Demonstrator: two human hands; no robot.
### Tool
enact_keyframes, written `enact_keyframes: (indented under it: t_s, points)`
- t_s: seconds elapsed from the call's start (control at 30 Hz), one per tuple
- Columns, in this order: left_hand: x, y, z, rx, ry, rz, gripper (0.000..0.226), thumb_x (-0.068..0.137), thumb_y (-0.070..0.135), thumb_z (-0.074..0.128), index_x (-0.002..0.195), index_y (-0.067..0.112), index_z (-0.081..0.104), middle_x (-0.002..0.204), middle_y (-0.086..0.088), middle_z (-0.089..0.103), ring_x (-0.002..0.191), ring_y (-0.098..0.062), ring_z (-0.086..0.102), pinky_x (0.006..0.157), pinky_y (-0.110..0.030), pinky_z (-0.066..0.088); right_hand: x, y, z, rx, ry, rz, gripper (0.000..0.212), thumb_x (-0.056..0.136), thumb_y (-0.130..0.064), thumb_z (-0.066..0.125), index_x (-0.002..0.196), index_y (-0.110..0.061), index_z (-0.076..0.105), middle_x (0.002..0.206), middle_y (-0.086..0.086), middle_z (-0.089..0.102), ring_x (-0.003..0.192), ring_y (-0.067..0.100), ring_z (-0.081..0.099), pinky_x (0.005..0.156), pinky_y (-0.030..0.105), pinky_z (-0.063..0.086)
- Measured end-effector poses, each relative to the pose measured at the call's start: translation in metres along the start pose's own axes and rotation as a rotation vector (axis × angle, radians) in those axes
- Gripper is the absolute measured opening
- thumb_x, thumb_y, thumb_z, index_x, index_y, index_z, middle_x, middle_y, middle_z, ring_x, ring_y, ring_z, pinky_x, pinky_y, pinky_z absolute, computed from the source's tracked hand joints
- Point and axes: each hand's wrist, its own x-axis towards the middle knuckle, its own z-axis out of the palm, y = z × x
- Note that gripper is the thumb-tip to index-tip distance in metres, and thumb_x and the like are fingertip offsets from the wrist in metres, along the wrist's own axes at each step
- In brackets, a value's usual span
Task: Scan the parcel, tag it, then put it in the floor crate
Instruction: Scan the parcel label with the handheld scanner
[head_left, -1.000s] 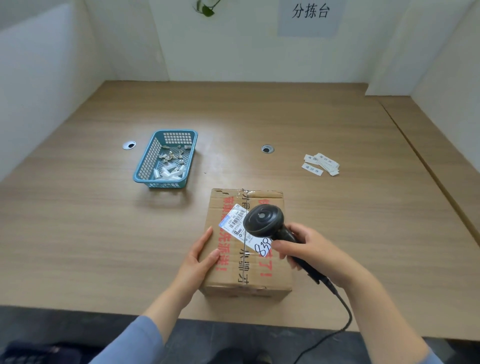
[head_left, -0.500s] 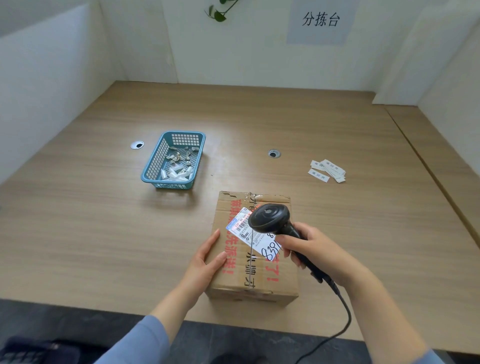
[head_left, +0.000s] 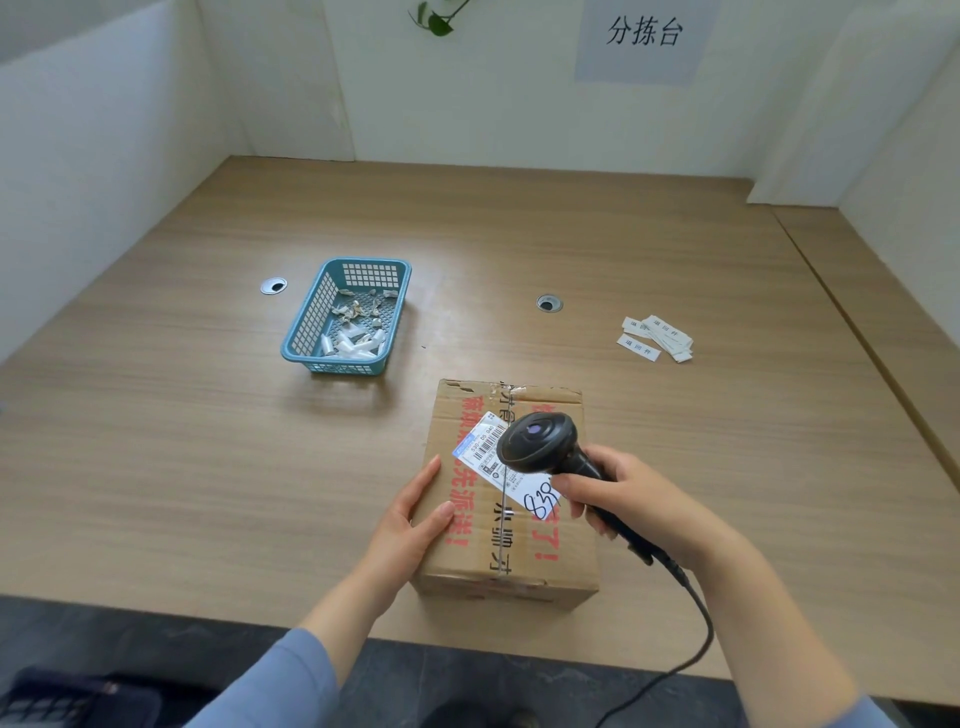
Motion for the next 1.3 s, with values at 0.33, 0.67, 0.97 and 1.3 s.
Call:
enact_keyframes:
  t_s: [0.33,0.67,0.97,1.3]
  points:
    - [0.0,0.0,0.001,-0.01,0.002,-0.011,0.058,0.088,0.019,0.065,0.134,0.046,0.045,0.125,0.019,0.053,0.112,-0.002,0.057,0.097,-0.026,0.049,0.001,0.006,-0.004,0.054,0.052,-0.02,0.028,0.077,-0.038,0.069,0.099,-0.021,0.061,0.075,0.0,0.066,0.057,0.013,0.052,0.057,0.028,0.042]
    - [0.001,-0.002,-0.001,0.007,-0.004,-0.025,0.056,0.085,0.024,0.069,0.126,0.056,0.047,0.136,0.01,0.054,0.121,-0.013,0.056,0.106,-0.041,0.044,-0.002,0.022,-0.004,0.133,0.285,-0.095,0.036,0.084,-0.02,0.069,0.115,-0.033,0.057,0.089,-0.008,0.069,0.072,0.008,0.062,0.073,0.031,0.049]
    - [-0.002,0.002,-0.001,0.017,-0.012,-0.008,0.053,0.086,0.024,0.068,0.122,0.058,0.047,0.136,0.011,0.053,0.122,-0.01,0.054,0.108,-0.035,0.041,-0.003,0.041,-0.002,0.026,0.613,-0.154,0.053,0.069,-0.026,0.083,0.114,-0.037,0.058,0.102,-0.018,0.068,0.097,-0.002,0.062,0.075,0.017,0.045]
    - [-0.001,0.002,0.001,0.049,-0.013,-0.009,0.055,0.087,0.022,0.066,0.123,0.058,0.046,0.135,0.011,0.051,0.122,-0.009,0.052,0.103,-0.029,0.04,-0.004,0.065,-0.008,-0.074,0.742,-0.167,0.051,0.077,-0.017,0.067,0.123,-0.038,0.055,0.105,-0.017,0.066,0.099,0.004,0.061,0.077,0.021,0.045]
